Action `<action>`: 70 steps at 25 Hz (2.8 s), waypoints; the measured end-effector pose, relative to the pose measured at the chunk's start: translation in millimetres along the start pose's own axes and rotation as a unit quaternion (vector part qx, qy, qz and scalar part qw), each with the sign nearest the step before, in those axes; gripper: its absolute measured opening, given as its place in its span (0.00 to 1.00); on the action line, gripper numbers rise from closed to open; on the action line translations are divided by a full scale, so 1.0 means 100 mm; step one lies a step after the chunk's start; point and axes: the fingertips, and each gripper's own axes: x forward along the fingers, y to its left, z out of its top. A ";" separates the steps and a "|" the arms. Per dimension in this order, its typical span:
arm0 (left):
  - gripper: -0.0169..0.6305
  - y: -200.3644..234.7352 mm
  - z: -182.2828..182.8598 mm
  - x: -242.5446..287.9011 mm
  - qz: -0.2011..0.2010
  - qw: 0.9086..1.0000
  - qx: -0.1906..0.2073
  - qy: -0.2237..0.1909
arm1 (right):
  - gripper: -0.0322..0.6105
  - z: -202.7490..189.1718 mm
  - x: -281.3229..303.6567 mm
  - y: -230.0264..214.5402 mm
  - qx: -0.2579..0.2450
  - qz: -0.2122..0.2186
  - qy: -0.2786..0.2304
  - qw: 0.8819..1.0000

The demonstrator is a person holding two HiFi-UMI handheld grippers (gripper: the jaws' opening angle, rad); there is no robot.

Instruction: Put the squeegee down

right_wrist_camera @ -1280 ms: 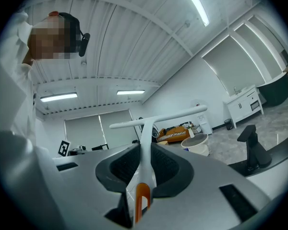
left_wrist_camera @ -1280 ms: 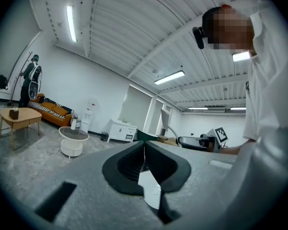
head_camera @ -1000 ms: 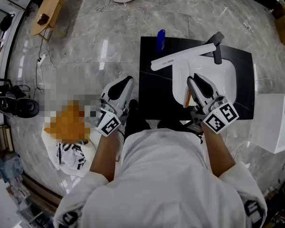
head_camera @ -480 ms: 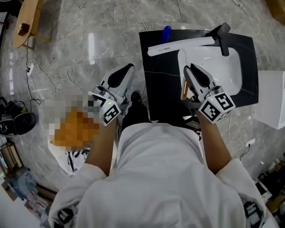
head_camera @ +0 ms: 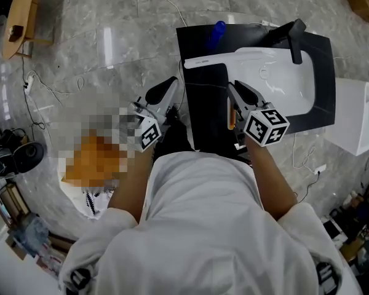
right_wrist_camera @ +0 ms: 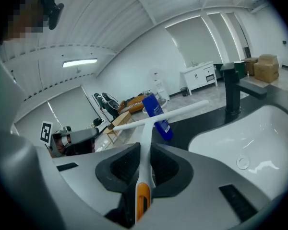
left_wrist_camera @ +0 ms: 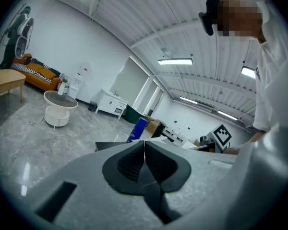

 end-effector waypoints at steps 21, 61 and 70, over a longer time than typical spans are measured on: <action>0.05 0.21 -0.64 -0.04 0.016 0.995 -0.092 0.026 | 0.16 -0.70 0.42 -0.16 0.021 -0.034 0.052 0.998; 0.05 -0.04 -0.53 -0.03 0.013 0.997 -0.073 0.024 | 0.15 -0.33 0.30 -0.37 -0.006 -0.035 0.048 0.998; 0.05 -0.51 0.24 0.13 -0.015 1.000 0.003 -0.014 | 0.15 1.07 -0.77 0.00 -0.068 0.074 -0.096 0.990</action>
